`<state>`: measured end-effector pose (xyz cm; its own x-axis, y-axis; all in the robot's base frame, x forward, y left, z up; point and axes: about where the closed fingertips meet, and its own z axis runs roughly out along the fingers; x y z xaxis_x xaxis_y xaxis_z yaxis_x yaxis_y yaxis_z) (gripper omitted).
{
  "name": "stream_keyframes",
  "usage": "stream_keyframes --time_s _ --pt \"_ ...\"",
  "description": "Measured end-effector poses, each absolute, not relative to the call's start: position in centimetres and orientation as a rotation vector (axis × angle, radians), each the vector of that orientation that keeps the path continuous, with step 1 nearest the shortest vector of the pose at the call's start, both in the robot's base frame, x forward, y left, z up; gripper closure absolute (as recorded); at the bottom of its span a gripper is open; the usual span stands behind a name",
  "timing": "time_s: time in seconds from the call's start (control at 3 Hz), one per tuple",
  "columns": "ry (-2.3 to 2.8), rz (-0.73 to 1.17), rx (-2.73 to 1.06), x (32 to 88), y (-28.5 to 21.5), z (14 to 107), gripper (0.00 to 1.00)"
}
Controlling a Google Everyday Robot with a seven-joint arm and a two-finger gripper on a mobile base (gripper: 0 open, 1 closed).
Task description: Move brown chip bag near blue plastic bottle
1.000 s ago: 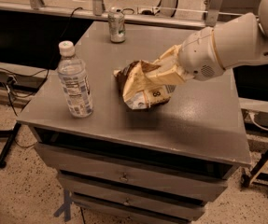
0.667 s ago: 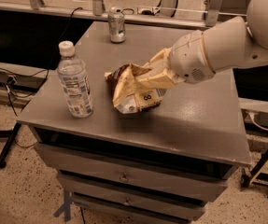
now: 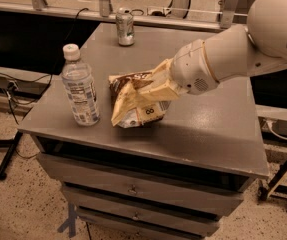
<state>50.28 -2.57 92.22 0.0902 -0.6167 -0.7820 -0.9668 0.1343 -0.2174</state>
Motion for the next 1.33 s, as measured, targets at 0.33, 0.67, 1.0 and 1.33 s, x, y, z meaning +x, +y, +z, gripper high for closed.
stream_keyframes --time_s 0.33,0.67,1.0,1.33 --pt "1.633 0.569 -1.570 50.17 -2.37 91.70 0.60" --pt "1.649 0.577 -1.569 50.10 -2.37 91.32 0.37" --pt "1.665 0.587 -1.563 50.04 -2.55 91.09 0.13" --pt "1.687 0.588 -1.554 49.95 -2.86 91.30 0.00"
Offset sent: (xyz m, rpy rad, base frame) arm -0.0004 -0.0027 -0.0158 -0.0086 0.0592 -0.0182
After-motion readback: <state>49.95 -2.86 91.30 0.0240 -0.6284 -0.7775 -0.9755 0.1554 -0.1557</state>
